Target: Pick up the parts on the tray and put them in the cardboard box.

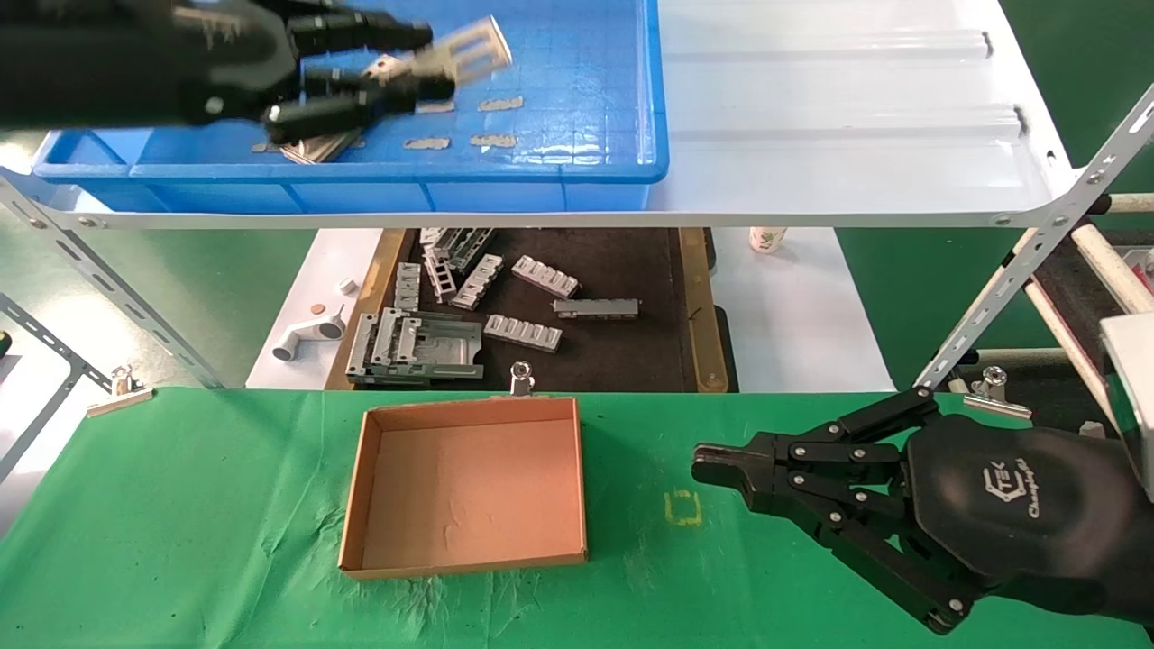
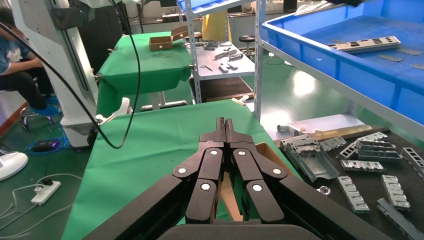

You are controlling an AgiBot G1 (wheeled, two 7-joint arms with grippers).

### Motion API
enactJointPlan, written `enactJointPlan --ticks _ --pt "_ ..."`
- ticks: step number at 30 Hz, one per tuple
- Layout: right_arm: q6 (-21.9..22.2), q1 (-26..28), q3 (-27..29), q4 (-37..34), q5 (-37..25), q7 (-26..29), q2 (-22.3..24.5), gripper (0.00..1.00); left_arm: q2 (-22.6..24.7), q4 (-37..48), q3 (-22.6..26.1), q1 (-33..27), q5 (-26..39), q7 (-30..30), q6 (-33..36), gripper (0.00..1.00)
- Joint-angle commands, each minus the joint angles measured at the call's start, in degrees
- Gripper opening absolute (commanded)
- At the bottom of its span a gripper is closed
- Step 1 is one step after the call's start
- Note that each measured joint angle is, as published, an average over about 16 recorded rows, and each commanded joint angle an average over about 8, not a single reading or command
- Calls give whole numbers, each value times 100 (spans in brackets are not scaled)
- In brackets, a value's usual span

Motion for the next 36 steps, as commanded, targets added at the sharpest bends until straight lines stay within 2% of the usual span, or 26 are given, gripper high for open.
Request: enactJointPlan --ticks 1,6,12,17,25,36 --pt "0 0 0 0 0 0 0 0 -47 -81 39 -69 69 185 382 0" --pt "0 0 0 0 0 0 0 0 -308 -1042 457 362 -276 259 495 0" --pt "0 0 0 0 0 0 0 0 -845 -2365 1203 1041 -1018 -33 455 0" --pt "0 0 0 0 0 0 0 0 -1124 -3013 1744 1455 -1255 -93 340 0" --pt "0 0 0 0 0 0 0 0 -944 -3231 2237 2167 -767 200 -338 0" --pt "0 0 0 0 0 0 0 0 -460 -2900 2367 2923 -499 437 -1426 0"
